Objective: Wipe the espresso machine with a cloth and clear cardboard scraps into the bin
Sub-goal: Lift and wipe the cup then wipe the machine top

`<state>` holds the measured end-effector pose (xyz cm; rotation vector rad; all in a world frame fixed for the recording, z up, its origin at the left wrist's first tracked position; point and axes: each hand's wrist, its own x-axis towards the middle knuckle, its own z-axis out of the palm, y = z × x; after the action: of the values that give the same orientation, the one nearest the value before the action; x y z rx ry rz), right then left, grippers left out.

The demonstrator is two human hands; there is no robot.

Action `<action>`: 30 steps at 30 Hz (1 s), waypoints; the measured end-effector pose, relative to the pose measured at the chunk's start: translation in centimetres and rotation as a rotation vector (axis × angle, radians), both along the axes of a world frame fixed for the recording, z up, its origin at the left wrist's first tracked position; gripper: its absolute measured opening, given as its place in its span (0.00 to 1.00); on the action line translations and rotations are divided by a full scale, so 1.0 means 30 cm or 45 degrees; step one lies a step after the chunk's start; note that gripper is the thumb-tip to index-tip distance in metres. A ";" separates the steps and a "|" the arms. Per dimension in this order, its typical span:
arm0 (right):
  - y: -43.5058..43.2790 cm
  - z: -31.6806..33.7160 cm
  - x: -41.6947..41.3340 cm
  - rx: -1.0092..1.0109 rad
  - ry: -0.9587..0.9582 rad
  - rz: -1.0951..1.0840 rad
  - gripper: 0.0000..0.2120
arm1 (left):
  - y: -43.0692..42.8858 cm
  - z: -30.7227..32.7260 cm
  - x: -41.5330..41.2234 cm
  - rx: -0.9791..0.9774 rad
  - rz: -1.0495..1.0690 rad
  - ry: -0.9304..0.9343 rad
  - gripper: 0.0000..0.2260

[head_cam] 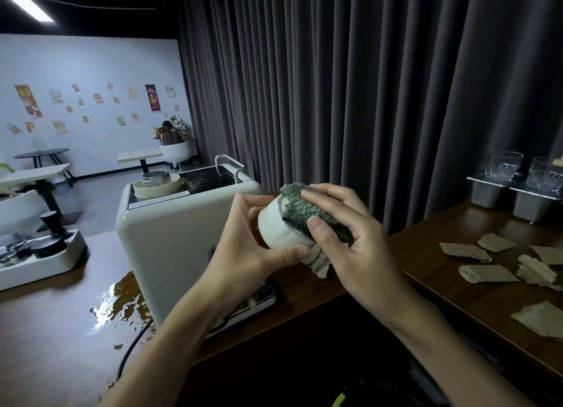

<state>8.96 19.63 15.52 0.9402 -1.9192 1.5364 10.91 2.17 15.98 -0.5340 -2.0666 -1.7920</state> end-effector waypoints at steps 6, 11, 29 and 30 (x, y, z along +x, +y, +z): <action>-0.004 0.038 -0.021 0.052 0.057 -0.081 0.12 | 0.003 0.000 0.004 -0.074 0.097 0.145 0.31; -0.037 0.015 0.000 0.066 0.126 -0.172 0.12 | -0.009 0.001 0.006 0.025 0.175 0.140 0.32; -0.146 0.084 -0.107 -0.007 -0.050 0.062 0.10 | -0.168 0.084 0.078 -0.154 0.369 0.277 0.33; -0.164 0.083 -0.111 -0.012 -0.046 0.071 0.10 | -0.194 0.097 0.077 -0.179 0.422 0.303 0.35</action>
<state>5.63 14.70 18.00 0.9756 -1.9240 1.6034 13.22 -3.64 18.90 -0.3914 -1.9883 -1.3371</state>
